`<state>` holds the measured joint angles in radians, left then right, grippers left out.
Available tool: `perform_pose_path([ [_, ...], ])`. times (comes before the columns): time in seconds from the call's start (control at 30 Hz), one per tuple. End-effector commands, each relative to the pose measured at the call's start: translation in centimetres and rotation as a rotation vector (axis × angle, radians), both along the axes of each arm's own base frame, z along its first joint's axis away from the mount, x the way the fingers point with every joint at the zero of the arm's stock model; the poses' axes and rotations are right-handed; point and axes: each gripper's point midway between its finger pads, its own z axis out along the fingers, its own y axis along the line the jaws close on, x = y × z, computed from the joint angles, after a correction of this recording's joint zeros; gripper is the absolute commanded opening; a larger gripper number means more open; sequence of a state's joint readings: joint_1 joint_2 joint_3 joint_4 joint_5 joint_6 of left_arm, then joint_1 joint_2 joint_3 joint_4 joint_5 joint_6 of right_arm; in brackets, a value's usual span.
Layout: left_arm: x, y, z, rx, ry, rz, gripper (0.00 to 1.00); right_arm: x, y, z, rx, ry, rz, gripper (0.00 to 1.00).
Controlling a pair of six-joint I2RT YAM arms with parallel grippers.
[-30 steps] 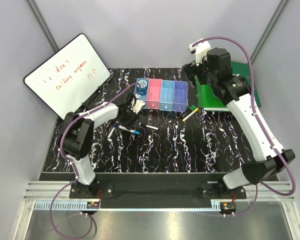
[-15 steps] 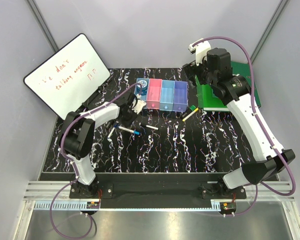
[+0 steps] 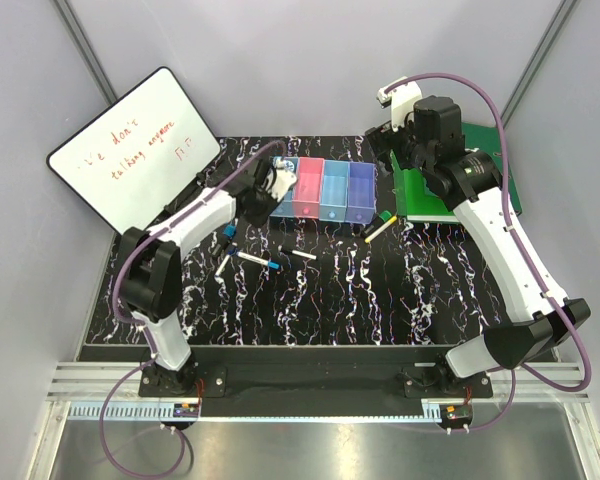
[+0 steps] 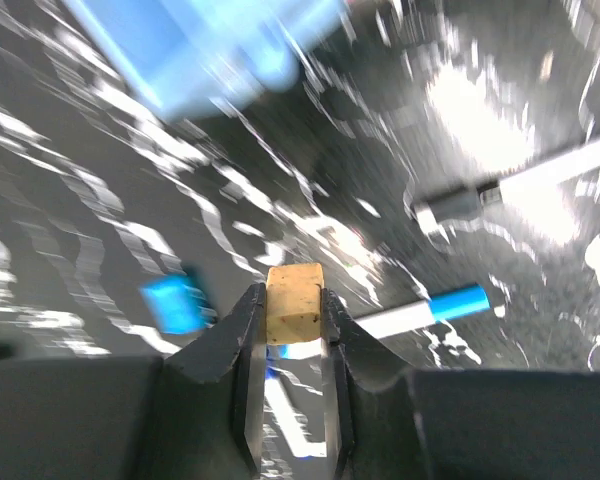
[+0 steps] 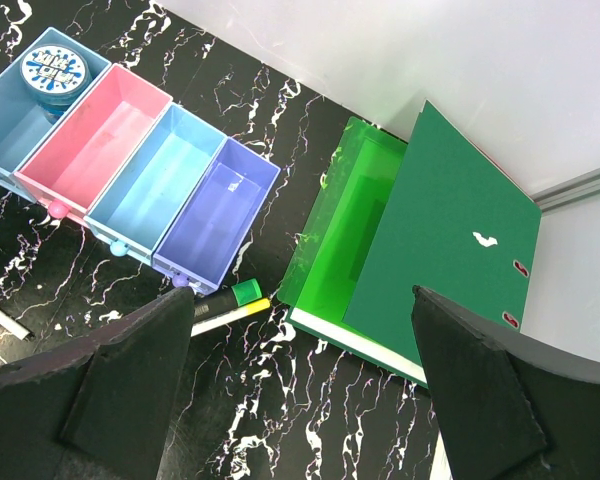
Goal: Sort the stationery into containers
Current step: Place the stationery in the storage box.
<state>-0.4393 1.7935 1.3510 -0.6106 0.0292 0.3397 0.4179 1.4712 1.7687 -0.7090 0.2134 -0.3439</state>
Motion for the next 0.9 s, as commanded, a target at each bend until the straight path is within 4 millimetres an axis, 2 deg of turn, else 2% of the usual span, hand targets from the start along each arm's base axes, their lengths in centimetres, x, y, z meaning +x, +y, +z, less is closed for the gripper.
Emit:
perform_pose_path([
  [0.0,4.7,-0.9,9.1,-0.021,-0.260,-0.017,0.00,-0.5,0.1,2.0,0.033,-0.042,0.016,0.97],
  [0.03,5.5,-1.0,8.9,-0.010,-0.263,-0.020,0.00,-0.5,0.1,2.0,0.033,-0.042,0.016,0.97],
  [0.07,6.7,-1.2,10.3,-0.006,-0.301,-0.019,0.00,-0.4,0.1,2.0,0.033,-0.044,0.018,0.97],
  [0.1,7.2,-1.4,10.4,0.000,-0.307,-0.023,0.00,-0.4,0.1,1.9,0.030,-0.040,0.017,0.97],
  [0.13,8.0,-1.7,9.4,0.011,-0.292,-0.027,0.00,-0.3,0.1,1.8,0.029,-0.038,0.015,0.97],
  [0.17,9.0,-2.2,10.5,0.003,-0.323,-0.032,0.00,-0.3,0.1,1.8,0.027,-0.039,0.014,0.97],
  [0.2,9.7,-2.4,9.3,0.013,-0.306,-0.034,0.00,-0.3,0.0,1.7,0.026,-0.036,0.013,0.97],
  [0.23,10.7,-2.9,10.2,0.000,-0.329,-0.034,0.00,-0.3,0.0,1.6,0.024,-0.035,0.013,0.97],
  [0.27,11.1,-3.2,10.0,-0.003,-0.328,-0.035,0.00,-0.3,0.0,1.6,0.021,-0.036,0.011,0.97],
  [0.3,11.7,-3.6,8.8,0.002,-0.309,-0.039,0.00,-0.3,0.0,1.6,0.020,-0.035,0.010,0.97],
  [0.33,12.5,-4.0,9.4,-0.010,-0.326,-0.038,0.00,-0.3,0.0,1.4,0.017,-0.031,0.010,0.97],
  [0.37,13.0,-4.2,9.1,-0.011,-0.326,-0.037,0.00,-0.3,0.0,1.4,0.017,-0.032,0.010,0.97],
  [0.4,13.4,-4.5,7.7,-0.004,-0.305,-0.038,0.00,-0.2,-0.1,1.3,0.014,-0.030,0.008,0.97],
  [0.43,13.9,-4.8,7.9,-0.012,-0.314,-0.038,0.00,-0.3,-0.1,1.3,0.013,-0.029,0.008,0.97],
  [0.5,14.4,-5.1,6.3,-0.001,-0.291,-0.041,0.00,-0.2,-0.1,1.1,0.009,-0.027,0.006,0.97],
  [0.63,14.9,-5.1,4.6,0.016,-0.273,-0.039,0.00,0.0,0.0,1.1,0.009,-0.027,0.006,0.97],
  [0.77,14.4,-5.1,3.2,0.017,-0.240,-0.042,0.00,0.3,0.1,1.1,0.010,-0.025,0.005,0.97],
  [0.8,14.3,-5.1,3.1,0.015,-0.236,-0.043,0.03,0.3,0.2,1.2,0.012,-0.026,0.008,0.97],
  [0.87,13.9,-5.1,2.5,0.011,-0.220,-0.043,0.19,0.4,0.2,1.1,0.015,-0.024,0.008,0.97],
])
